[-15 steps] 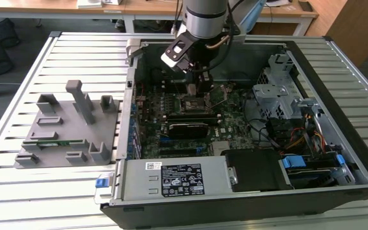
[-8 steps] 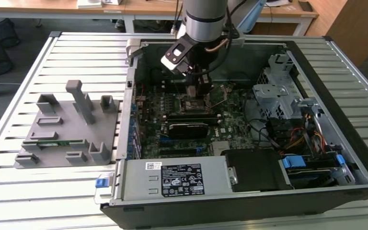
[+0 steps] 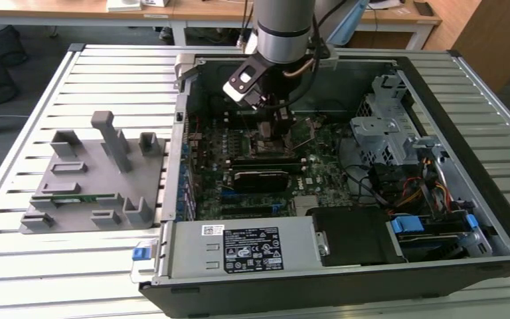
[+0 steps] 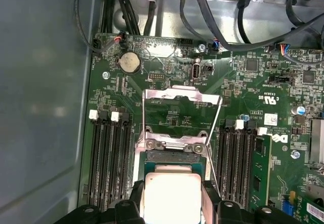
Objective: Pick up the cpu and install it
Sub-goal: 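Place the cpu into insertion slot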
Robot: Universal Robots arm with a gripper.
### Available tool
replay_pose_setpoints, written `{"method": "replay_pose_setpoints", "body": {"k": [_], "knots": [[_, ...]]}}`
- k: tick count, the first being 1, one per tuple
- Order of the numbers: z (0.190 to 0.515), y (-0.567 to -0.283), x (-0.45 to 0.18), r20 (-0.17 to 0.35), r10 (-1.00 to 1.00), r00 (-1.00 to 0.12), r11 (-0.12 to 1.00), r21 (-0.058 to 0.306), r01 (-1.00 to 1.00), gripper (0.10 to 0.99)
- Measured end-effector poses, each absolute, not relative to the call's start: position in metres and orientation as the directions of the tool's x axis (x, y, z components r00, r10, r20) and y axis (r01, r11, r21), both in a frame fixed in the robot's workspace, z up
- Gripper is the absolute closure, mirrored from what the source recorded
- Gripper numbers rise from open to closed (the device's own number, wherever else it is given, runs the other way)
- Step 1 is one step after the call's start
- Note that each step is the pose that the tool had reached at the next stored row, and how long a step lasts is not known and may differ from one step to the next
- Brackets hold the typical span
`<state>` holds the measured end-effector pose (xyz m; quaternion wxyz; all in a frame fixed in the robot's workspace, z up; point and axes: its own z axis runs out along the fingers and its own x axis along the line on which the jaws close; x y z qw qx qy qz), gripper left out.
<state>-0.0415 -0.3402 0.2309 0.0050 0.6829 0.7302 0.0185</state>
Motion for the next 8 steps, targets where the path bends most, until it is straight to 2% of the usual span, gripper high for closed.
{"method": "replay_pose_setpoints", "body": {"k": [8], "knots": [[0.2275, -0.3402, -0.0415, 0.018, 0.998, -0.066, 0.065, 0.034, 0.997, 0.553]]}}
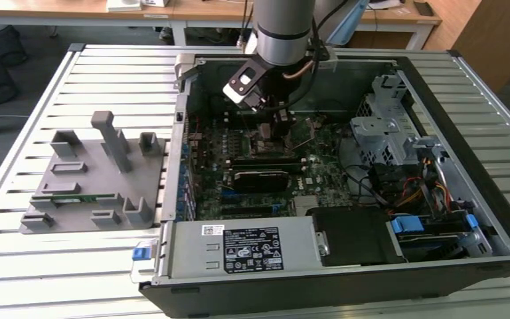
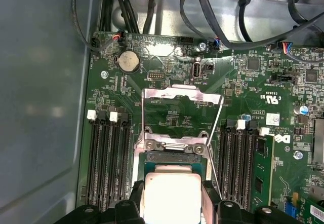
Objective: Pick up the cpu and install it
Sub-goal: 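Place the cpu into insertion slot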
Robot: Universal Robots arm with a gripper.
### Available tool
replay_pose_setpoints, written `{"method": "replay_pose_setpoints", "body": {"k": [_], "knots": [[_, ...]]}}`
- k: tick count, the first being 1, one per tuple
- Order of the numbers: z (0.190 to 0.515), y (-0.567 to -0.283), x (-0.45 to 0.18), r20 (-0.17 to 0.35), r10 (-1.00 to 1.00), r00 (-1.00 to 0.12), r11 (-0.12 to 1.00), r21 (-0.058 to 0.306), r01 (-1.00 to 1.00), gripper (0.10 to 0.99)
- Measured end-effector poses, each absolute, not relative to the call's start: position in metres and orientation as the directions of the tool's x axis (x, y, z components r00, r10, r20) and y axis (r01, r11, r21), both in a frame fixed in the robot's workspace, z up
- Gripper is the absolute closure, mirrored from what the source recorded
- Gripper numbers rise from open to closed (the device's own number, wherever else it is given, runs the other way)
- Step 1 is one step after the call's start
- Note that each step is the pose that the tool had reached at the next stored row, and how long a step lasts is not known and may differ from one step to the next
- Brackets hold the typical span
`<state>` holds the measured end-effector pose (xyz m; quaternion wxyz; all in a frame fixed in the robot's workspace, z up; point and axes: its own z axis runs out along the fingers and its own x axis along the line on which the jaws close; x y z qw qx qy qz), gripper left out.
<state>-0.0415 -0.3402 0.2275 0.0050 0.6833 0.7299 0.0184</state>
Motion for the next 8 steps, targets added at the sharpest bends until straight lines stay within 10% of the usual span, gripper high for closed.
{"method": "replay_pose_setpoints", "body": {"k": [8], "knots": [[0.2242, -0.3402, -0.0415, 0.018, 0.998, -0.066, 0.066, 0.034, 0.997, 0.553]]}}
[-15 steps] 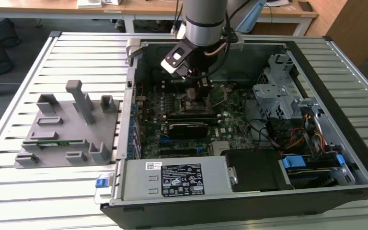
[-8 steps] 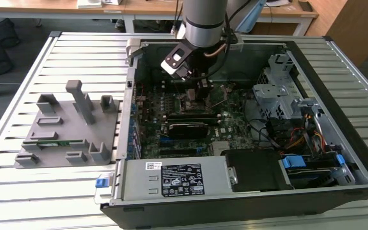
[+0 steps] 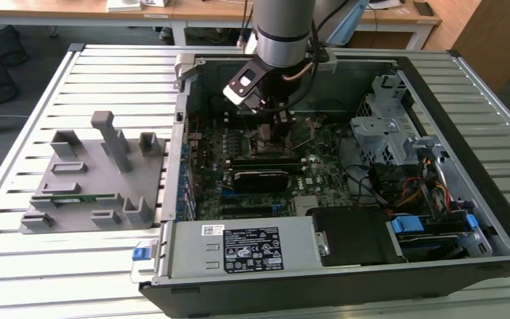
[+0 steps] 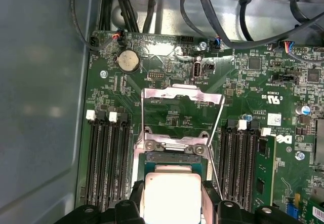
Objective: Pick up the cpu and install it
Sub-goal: 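Place the cpu into insertion slot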
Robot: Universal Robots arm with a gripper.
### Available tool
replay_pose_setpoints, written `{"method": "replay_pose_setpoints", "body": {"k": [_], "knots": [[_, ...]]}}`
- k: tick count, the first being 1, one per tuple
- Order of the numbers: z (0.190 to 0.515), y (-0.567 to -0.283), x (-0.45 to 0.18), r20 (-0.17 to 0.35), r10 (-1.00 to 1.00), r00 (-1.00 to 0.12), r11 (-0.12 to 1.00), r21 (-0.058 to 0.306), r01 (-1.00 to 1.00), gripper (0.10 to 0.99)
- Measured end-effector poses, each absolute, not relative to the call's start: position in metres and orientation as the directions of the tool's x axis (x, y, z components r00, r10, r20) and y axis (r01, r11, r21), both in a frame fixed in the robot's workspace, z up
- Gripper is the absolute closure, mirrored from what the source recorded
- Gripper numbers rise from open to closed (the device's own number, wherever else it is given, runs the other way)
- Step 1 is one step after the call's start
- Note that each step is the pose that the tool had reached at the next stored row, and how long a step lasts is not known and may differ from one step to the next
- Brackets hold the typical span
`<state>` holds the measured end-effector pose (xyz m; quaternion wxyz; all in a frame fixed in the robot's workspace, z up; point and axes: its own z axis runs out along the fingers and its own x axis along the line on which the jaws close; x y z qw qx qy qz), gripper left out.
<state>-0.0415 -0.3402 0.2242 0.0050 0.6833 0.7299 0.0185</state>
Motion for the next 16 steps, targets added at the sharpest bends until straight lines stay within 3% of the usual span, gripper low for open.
{"method": "replay_pose_setpoints", "body": {"k": [16], "knots": [[0.207, -0.34, -0.042, 0.018, 0.998, -0.057, 0.057, 0.034, 0.998, 0.553]]}}
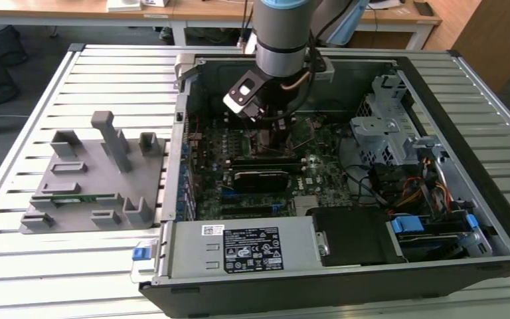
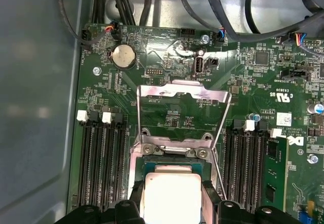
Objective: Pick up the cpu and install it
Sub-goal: 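Place the cpu into insertion slot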
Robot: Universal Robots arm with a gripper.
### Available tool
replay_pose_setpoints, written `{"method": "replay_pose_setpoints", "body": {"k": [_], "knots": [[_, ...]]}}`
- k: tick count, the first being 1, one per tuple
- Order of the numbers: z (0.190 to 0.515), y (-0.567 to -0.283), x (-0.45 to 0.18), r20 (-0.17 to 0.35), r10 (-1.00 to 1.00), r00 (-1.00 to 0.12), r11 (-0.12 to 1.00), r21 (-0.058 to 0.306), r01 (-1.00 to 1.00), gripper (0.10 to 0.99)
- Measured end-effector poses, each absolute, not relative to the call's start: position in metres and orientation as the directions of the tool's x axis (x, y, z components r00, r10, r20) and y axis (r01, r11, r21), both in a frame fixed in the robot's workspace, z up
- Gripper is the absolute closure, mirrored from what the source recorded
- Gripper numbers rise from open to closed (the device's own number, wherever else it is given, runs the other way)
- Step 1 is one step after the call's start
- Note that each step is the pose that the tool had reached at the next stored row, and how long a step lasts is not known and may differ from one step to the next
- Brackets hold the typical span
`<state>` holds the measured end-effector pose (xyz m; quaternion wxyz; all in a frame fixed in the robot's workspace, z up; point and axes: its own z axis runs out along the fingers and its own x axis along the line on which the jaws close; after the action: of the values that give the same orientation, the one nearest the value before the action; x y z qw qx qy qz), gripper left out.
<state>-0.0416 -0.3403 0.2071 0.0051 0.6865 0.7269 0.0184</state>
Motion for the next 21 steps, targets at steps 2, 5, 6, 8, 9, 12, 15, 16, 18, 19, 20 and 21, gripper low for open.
{"method": "replay_pose_setpoints", "body": {"k": [2, 5, 6, 8, 9, 12, 15, 16, 18, 19, 20, 21], "knots": [[0.2053, -0.3403, -0.0418, 0.018, 0.998, -0.053, 0.053, 0.034, 0.998, 0.553], [0.2036, -0.3403, -0.0424, 0.018, 0.999, -0.042, 0.042, 0.034, 0.999, 0.553], [0.2035, -0.3404, -0.0427, 0.018, 0.999, -0.04, 0.039, 0.034, 0.999, 0.553], [0.203, -0.3403, -0.0428, 0.018, 0.999, -0.036, 0.035, 0.034, 0.999, 0.553], [0.2027, -0.3403, -0.043, 0.018, 0.999, -0.034, 0.034, 0.034, 0.999, 0.553], [0.2017, -0.3403, -0.0435, 0.018, 0.999, -0.034, 0.033, 0.034, 0.999, 0.553], [0.2005, -0.3403, -0.0436, 0.018, 0.999, -0.031, 0.031, 0.034, 0.999, 0.553], [0.2001, -0.3403, -0.0437, 0.018, 0.999, -0.03, 0.029, 0.034, 0.999, 0.553], [0.1991, -0.3403, -0.0437, 0.018, 0.999, -0.028, 0.027, 0.034, 0.999, 0.553], [0.1986, -0.3403, -0.0437, 0.018, 0.999, -0.027, 0.026, 0.034, 0.999, 0.553], [0.1982, -0.3403, -0.0437, 0.018, 0.999, -0.026, 0.025, 0.034, 0.999, 0.553], [0.1977, -0.3403, -0.0437, 0.018, 1.0, -0.026, 0.025, 0.034, 0.999, 0.553]]}}
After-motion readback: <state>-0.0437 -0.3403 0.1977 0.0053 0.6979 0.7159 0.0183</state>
